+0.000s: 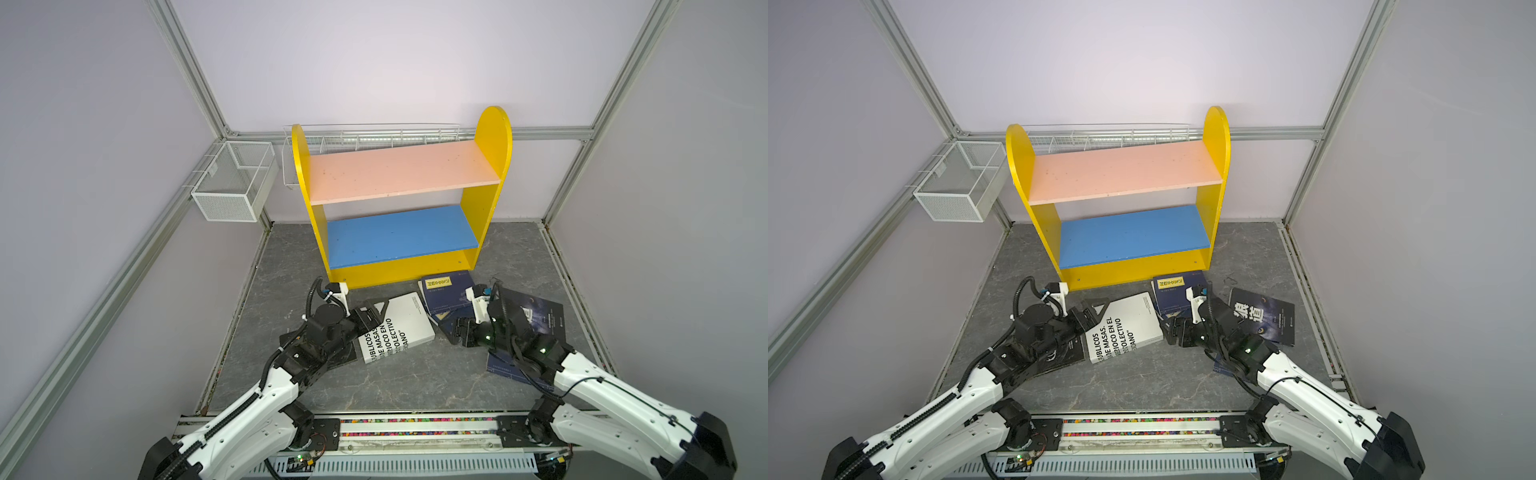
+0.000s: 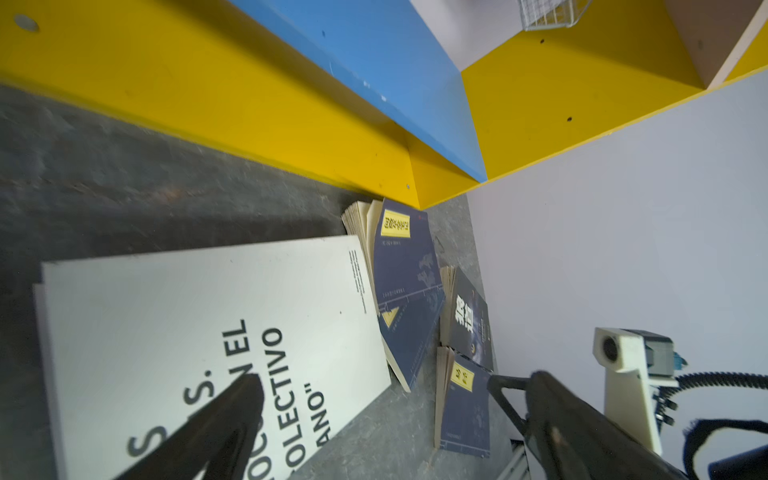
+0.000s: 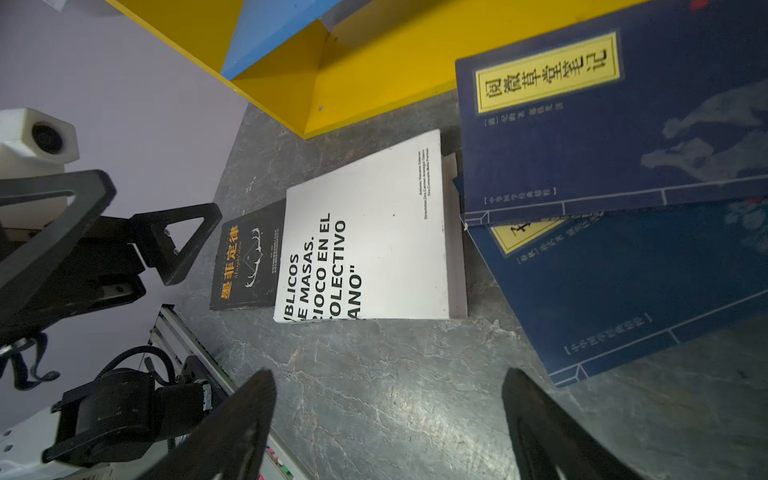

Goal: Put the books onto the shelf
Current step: 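Reach both grippers toward the white book from opposite edges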

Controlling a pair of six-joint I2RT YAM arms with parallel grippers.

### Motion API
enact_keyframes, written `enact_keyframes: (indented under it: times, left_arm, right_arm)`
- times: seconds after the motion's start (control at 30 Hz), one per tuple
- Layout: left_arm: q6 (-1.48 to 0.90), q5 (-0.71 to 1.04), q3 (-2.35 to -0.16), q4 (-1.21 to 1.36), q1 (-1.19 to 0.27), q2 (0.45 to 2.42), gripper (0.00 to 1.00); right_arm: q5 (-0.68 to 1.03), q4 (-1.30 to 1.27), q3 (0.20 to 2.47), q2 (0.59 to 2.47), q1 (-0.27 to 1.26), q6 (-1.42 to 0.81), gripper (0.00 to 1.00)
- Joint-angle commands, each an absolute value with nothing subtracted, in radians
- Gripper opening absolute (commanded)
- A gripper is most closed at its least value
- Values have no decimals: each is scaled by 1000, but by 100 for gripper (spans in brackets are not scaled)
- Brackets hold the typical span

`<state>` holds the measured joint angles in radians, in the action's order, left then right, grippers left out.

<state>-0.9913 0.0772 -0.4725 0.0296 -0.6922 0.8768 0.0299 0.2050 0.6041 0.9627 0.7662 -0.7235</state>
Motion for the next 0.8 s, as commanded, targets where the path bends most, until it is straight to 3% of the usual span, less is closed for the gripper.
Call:
enact_keyframes:
  times: [0.0,0.27,0.4,0.5,0.57,0.77]
  left_arm:
    - [-1109,58,-511,72,-753,915,99]
    - [-1174,50,-420,383,-797,946,99]
    - [-1169,78,-447,374,-797,984,99]
    - [-1167,109,-489,179,-760,1000,100]
    - [-1074,119,-536,6,-746,993,93]
    - [-909,-32,-548,-368,-743,871,90]
  right_arm:
    - [6,142,629,1043,820,-844,89]
    - [-52,135,667,1064,857,-881,89]
    - [-29,137,682,1096,831,-829,89]
    - [-101,197,713,1154,820,-762,89]
    - [-118,189,722,1185,815,-725,89]
    - [-114,147,749,1296,814,-638,92]
